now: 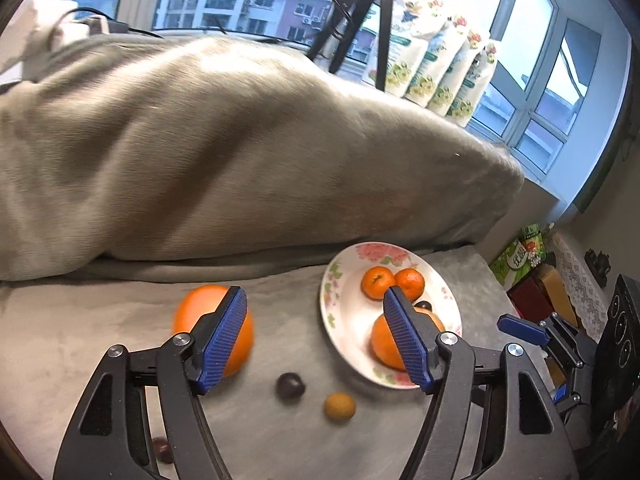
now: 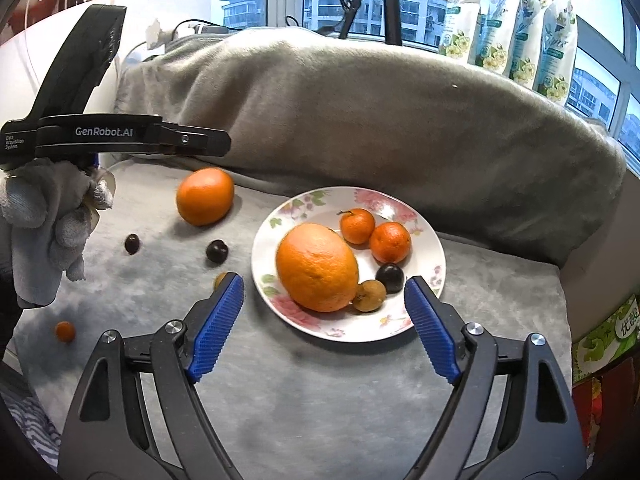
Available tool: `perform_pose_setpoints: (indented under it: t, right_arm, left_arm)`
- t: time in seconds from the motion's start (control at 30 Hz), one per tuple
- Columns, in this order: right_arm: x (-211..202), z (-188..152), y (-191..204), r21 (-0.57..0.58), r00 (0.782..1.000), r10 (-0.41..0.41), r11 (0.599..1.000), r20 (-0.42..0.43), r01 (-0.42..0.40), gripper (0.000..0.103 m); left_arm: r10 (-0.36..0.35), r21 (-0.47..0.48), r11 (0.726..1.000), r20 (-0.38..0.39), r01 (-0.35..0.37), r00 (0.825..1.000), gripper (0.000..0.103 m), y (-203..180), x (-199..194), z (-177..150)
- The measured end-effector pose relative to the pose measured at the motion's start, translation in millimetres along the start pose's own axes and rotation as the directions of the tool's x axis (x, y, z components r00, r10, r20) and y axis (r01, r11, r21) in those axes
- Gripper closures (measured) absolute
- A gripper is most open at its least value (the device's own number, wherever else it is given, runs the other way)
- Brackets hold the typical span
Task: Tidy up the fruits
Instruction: 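Move the right gripper toward a dark plum while the left gripper approaches a tangerine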
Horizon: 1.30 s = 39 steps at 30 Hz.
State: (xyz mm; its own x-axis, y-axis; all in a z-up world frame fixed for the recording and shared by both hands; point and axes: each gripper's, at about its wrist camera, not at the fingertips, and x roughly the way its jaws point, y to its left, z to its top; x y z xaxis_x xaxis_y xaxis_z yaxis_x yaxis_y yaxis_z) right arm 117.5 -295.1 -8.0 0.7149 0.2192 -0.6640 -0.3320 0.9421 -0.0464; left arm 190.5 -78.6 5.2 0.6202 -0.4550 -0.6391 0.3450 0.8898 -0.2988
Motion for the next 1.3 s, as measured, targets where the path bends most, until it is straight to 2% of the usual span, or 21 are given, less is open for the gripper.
perform_pose_setpoints:
  t: [0.33, 0.73, 1.03, 1.3]
  right_arm:
    - [-9, 2, 21, -0.028, 1.0, 0.022, 0.999, 0.006, -0.022, 0.018]
    - [-8, 5, 30, -0.013, 0.999, 0.05, 0.999, -0.001, -0.05, 0.018]
    - [-5, 9, 36, -0.001, 0.997, 0.082, 0.997, 0.004, -0.082, 0.018]
    - [7, 15, 53, -0.036, 0.992, 0.123, 0.992, -0.003, -0.123, 0.018]
  left_arm:
    - [0.064, -0.003, 0.998, 0.049, -0.063, 0.997, 0.032, 16, -39, -15]
    - [0.145, 0.031, 0.988, 0.112, -0.15, 0.983, 0.032, 15, -74, -38]
    - [0.201, 0.04, 0.978, 0.114, -0.206, 0.973, 0.032, 34, -105, -86]
    - [0.23, -0.009, 0.973, 0.076, -0.23, 0.97, 0.032, 52, -131, -135]
